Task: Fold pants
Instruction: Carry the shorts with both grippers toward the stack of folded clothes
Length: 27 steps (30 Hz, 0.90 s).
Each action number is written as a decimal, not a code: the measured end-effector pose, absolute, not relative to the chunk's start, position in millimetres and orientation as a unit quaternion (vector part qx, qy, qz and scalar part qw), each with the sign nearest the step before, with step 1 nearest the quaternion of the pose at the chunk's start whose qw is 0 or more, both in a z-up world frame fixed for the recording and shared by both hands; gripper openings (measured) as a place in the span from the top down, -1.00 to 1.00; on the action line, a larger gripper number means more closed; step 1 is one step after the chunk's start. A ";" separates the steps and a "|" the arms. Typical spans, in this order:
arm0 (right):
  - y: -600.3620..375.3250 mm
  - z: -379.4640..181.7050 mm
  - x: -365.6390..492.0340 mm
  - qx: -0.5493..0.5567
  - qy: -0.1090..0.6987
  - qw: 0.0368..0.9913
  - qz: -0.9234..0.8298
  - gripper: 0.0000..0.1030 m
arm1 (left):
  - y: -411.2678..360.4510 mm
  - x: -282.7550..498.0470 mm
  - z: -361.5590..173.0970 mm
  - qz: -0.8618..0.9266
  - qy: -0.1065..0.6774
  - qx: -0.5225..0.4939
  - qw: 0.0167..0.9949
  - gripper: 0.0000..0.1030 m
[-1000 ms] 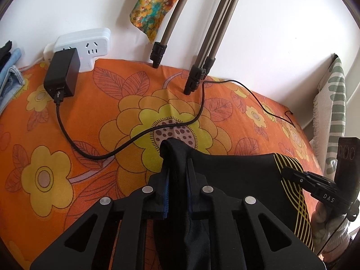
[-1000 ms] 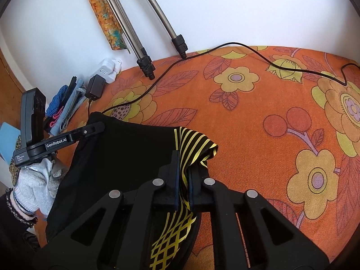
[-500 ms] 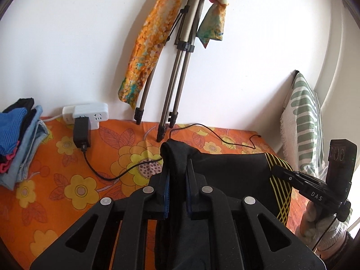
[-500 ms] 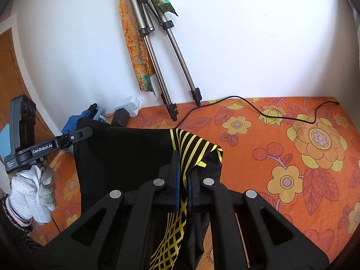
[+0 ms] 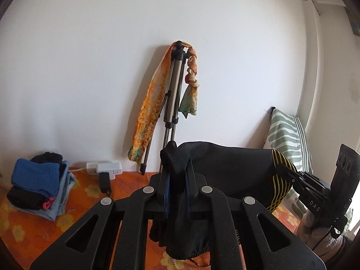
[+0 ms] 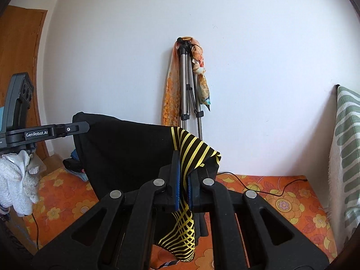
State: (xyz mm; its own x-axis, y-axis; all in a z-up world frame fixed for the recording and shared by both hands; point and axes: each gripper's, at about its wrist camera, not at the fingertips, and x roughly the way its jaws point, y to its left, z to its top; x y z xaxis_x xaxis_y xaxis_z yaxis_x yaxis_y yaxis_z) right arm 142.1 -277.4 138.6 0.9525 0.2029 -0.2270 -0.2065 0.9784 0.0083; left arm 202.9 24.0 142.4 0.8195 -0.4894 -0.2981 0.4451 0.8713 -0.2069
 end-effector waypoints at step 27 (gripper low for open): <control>-39.3 186.8 146.9 -0.072 0.043 0.971 0.225 0.90 | 233.8 169.2 181.3 -0.089 0.120 -0.082 0.985 0.83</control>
State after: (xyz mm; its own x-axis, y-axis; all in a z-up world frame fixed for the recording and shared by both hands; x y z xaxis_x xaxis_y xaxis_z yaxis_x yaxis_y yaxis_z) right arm 146.9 -39.3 186.8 0.8949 0.4309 -0.1165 -0.4433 0.8884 -0.1194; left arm 169.2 233.8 181.3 0.9552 -0.1956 -0.2223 0.1564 0.9708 -0.1821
